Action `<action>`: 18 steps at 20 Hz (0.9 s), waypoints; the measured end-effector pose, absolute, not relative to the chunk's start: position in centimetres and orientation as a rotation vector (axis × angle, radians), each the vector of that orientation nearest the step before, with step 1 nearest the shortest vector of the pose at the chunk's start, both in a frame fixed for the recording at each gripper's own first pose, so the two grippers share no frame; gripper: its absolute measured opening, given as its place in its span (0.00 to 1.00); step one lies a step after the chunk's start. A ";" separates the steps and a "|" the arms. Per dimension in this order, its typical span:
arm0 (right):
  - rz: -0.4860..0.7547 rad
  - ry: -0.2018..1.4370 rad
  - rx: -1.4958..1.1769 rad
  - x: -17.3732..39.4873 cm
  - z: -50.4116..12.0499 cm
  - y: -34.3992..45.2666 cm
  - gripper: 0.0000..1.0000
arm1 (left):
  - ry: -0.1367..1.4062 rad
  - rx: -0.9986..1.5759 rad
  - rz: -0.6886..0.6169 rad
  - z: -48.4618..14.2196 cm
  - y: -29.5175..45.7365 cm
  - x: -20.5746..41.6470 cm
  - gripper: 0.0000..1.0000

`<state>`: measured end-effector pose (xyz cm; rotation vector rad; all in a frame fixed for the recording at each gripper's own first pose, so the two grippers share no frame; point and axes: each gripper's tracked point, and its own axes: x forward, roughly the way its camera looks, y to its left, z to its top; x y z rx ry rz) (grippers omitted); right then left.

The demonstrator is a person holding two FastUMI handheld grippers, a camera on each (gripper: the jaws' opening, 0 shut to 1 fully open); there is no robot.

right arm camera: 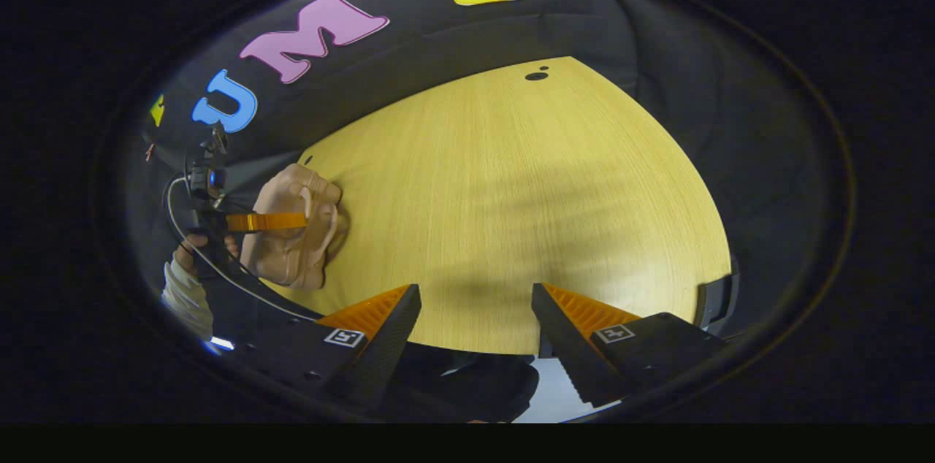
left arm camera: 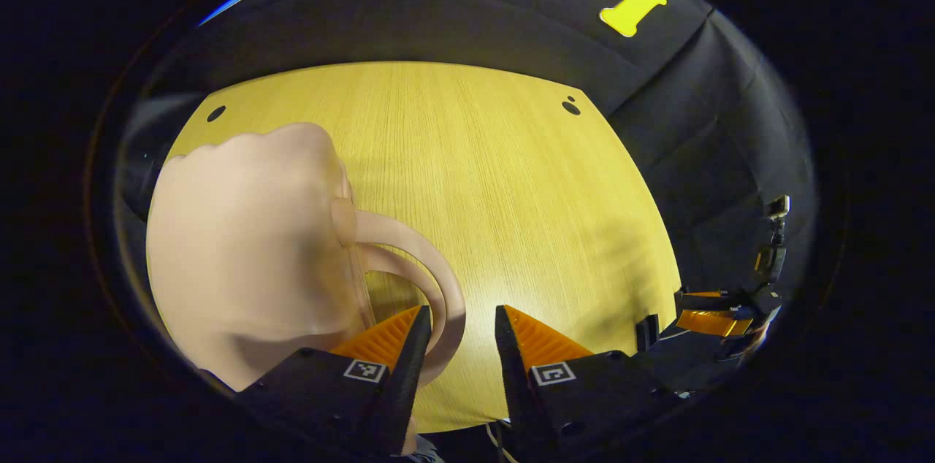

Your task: First open the suitcase, pack the skin care products into it, and then close the suitcase.

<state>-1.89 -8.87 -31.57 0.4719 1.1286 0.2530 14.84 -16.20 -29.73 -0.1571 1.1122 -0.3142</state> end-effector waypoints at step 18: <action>0.170 0.367 0.124 0.9 -5.9 -6.2 0.98 | 0.254 0.138 -0.215 -5.1 -17.7 8.5 0.96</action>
